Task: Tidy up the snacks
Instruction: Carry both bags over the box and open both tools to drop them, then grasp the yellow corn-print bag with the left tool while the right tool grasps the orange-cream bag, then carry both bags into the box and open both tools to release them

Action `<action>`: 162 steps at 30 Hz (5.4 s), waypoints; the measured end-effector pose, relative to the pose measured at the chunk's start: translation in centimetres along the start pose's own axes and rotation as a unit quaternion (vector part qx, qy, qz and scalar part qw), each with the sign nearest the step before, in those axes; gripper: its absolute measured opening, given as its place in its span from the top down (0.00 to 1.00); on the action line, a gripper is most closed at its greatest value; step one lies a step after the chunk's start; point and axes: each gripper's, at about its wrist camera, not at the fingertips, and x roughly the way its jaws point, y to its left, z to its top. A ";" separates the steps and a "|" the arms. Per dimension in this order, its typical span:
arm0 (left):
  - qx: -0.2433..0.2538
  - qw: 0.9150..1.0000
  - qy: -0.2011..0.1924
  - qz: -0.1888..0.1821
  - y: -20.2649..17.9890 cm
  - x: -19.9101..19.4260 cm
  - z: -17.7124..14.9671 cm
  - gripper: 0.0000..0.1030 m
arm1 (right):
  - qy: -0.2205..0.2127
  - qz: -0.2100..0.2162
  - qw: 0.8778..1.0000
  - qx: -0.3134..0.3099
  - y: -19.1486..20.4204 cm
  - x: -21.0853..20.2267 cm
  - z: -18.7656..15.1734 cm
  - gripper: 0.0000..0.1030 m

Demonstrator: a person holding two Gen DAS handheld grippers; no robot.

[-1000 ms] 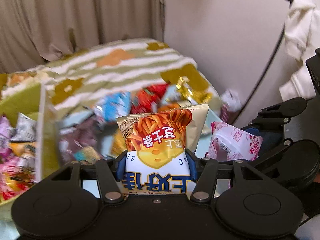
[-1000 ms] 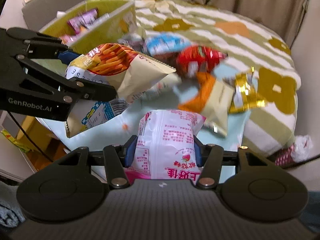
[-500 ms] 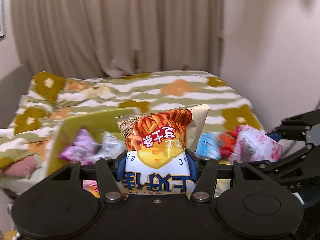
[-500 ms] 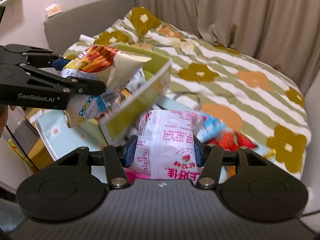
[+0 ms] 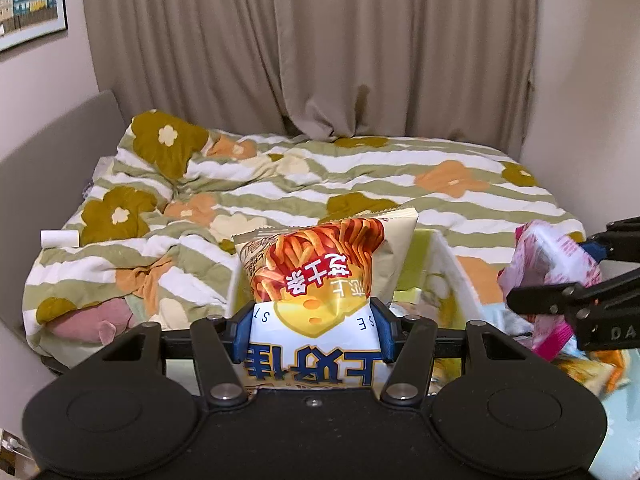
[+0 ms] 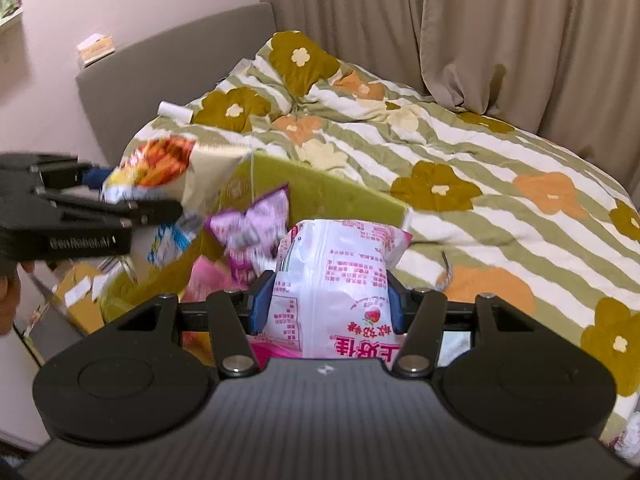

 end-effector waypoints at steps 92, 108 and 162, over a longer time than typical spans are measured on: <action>0.247 0.950 0.029 -0.188 -29.3 3.6 -7.9 0.00 | 0.061 -0.172 0.949 0.257 -21.4 -10.0 -20.0 0.00; 0.303 0.936 0.089 -0.155 -33.6 11.4 -13.5 0.19 | 0.081 -0.141 0.945 0.283 -24.7 -3.5 -24.2 0.00; 0.191 0.980 -0.022 -0.054 -27.5 -2.2 -11.3 0.37 | 0.025 -0.105 0.981 0.160 -17.1 -9.0 -19.0 0.30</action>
